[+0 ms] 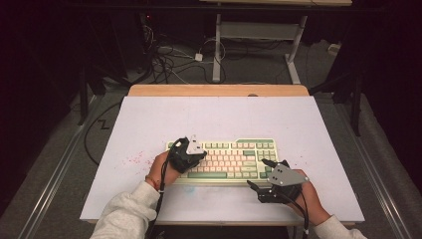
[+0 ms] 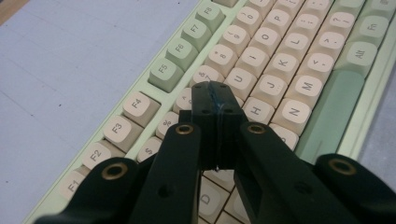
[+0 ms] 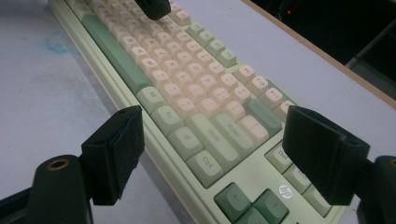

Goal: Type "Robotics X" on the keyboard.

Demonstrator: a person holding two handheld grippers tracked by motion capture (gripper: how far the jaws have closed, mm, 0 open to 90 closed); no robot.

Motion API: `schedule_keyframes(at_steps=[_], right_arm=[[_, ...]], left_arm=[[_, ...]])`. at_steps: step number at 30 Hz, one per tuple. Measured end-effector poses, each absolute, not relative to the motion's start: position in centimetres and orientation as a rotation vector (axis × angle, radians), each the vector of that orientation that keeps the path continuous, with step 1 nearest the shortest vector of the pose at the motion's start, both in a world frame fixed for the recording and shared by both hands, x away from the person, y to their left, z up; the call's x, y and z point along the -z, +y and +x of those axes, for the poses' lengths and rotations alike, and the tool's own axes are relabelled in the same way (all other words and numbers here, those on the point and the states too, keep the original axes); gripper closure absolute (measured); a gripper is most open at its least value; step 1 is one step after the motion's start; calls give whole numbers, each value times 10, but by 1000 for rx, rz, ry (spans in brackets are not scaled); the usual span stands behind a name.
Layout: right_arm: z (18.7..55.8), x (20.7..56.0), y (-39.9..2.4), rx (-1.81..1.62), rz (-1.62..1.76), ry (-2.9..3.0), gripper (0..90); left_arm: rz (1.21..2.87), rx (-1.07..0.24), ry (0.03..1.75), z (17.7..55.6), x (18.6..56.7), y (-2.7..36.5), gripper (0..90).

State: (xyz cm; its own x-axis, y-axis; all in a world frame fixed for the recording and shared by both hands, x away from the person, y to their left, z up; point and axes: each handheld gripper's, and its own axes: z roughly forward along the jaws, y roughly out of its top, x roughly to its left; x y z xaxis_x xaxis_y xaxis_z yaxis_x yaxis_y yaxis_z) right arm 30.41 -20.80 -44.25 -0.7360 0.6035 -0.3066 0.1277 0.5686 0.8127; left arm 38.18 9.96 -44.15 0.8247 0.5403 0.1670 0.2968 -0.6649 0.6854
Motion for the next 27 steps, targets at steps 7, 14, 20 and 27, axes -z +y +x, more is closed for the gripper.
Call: schedule_keyframes(at_steps=[7,14,20,27], right_arm=[[304,442,-209,-1095,585,2231,222],[305,442,-211,-1106,594,2237,279],[306,441,-212,-1116,597,2245,334],[308,440,-213,-1118,601,2251,360]], left_arm=[[2279,-496,601,377,437,108,811],[2233,-547,565,367,433,115,518],[2192,-640,557,358,433,125,344],[2139,-719,565,347,435,134,198]])
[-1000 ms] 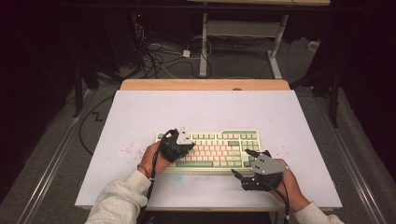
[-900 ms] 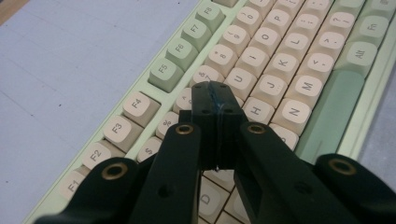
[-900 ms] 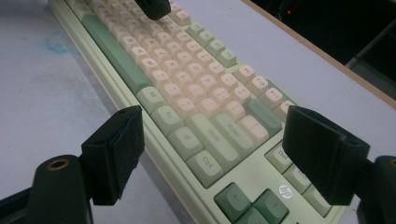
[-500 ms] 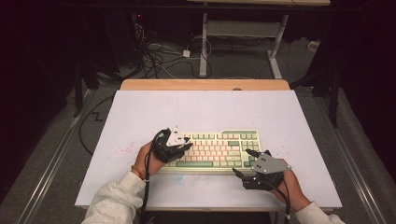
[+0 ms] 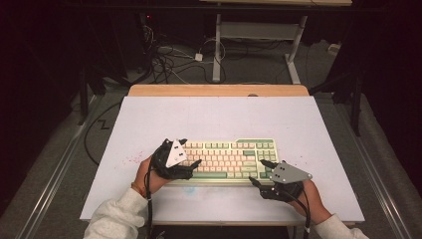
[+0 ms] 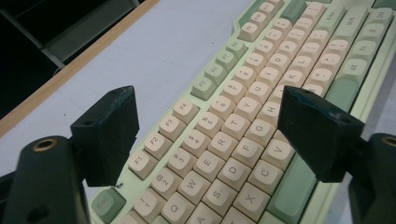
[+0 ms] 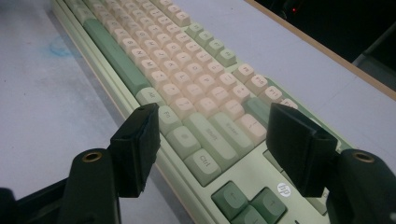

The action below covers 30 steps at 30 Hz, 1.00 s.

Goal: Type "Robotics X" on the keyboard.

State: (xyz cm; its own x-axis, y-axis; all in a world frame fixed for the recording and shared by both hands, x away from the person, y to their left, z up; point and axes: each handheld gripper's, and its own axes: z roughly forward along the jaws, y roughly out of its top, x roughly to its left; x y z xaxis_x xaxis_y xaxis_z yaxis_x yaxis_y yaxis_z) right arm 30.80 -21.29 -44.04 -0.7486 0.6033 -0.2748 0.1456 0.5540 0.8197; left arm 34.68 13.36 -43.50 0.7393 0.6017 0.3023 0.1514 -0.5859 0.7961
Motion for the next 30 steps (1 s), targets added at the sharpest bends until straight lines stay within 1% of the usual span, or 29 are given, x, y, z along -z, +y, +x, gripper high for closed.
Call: schedule_keyframes(at_steps=[6,7,9,11,16,20,23,30], right_arm=[[310,439,-213,-1135,601,2267,478],[310,439,-213,-1138,602,2270,506],[310,439,-214,-1132,597,2280,556],[311,439,-214,-1134,593,2288,614],[314,437,-213,-1145,584,2299,773],[316,437,-214,-1146,579,2312,862],[318,437,-213,-1145,581,2319,900],[325,437,-203,-1119,565,2344,900]], left_arm=[[2109,-759,558,336,439,142,197],[2105,-767,560,334,440,144,197],[2109,-768,567,331,440,147,162],[2109,-786,569,328,440,151,163],[2094,-783,598,321,440,161,162],[2093,-786,615,315,443,167,162],[2097,-778,628,311,446,171,162],[2113,-763,656,304,452,180,162]])
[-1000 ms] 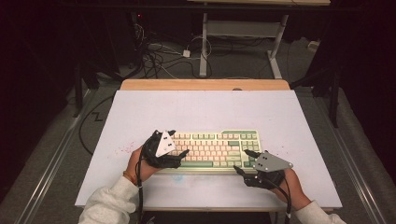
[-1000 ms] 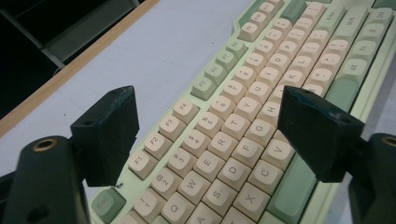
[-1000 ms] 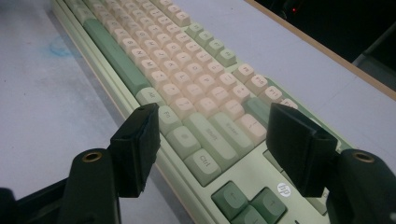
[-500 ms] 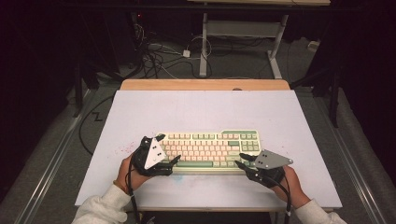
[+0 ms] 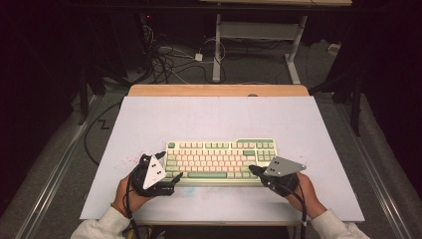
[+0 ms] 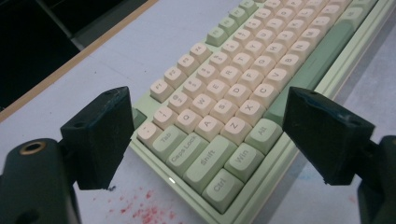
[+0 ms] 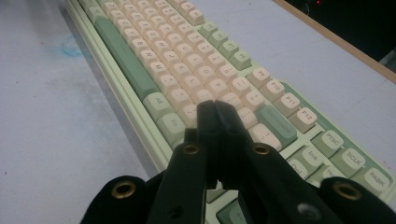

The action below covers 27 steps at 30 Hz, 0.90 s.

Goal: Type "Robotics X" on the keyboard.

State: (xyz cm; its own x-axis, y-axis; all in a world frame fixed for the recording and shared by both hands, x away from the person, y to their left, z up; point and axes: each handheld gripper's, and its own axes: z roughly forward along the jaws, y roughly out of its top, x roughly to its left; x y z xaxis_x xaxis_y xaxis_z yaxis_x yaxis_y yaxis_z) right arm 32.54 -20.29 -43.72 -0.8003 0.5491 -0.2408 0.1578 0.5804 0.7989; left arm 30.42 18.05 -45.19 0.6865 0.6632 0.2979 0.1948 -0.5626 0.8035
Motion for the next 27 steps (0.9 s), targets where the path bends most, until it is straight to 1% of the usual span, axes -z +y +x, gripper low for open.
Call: schedule_keyframes(at_steps=[7,11,15,18,27], right_arm=[[337,438,-187,-1090,557,2369,900],[346,439,-176,-1078,553,2386,900],[354,441,-165,-1075,549,2400,900],[360,443,-156,-1068,547,2411,900],[378,447,-132,-1021,552,2443,900]], left_arm=[[2112,-756,689,300,456,188,162],[2103,-773,699,300,460,186,164],[2135,-756,697,301,465,183,163],[2129,-740,701,302,465,183,163],[2160,-742,690,303,469,181,163]])
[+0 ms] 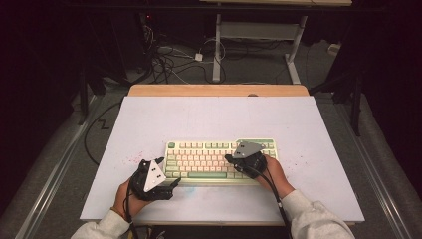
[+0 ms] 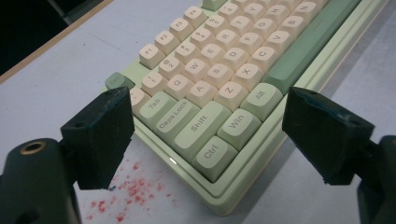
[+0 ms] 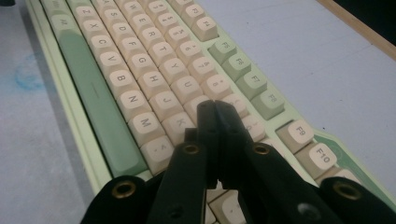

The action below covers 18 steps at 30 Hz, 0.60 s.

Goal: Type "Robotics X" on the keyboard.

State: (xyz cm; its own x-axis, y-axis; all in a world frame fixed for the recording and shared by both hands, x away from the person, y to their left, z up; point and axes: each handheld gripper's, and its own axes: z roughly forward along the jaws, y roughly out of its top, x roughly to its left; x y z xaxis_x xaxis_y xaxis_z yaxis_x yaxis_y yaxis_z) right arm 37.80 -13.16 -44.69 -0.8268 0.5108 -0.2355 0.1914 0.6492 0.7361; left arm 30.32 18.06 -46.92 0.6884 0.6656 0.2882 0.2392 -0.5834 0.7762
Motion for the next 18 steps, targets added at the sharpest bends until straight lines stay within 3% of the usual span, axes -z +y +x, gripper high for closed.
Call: schedule_keyframes(at_steps=[18], right_arm=[[395,451,-103,-934,533,2488,900]], left_arm=[[2189,-745,677,303,471,180,163]])
